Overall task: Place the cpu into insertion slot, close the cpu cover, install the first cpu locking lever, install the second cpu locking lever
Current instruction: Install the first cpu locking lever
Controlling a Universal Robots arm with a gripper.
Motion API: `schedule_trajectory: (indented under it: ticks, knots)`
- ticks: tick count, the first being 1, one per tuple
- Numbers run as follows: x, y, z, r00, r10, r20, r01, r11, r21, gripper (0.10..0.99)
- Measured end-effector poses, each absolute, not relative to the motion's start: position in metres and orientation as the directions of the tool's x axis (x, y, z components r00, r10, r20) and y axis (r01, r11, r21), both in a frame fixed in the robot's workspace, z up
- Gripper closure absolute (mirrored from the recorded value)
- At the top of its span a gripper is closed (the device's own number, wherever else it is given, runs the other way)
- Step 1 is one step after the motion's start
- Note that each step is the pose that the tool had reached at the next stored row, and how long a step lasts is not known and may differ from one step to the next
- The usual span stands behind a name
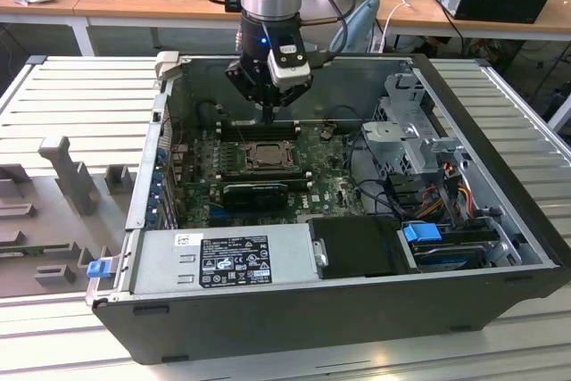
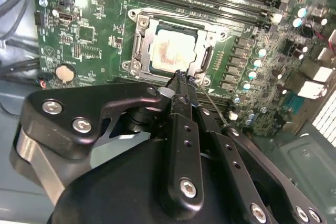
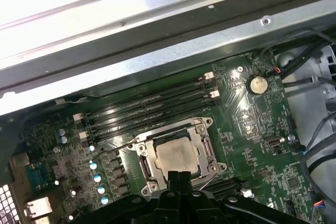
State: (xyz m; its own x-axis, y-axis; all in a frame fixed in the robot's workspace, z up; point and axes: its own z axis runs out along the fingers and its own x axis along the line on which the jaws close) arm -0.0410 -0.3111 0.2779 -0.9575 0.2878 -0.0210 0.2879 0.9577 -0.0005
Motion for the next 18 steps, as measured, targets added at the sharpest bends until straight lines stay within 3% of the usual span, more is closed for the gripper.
schedule_trajectory:
  ticks: [18]
  knots:
    - [-0.0410,-0.3112,0.2778,-0.997,0.072,-0.021,0.072,0.997,0.000,0.980]
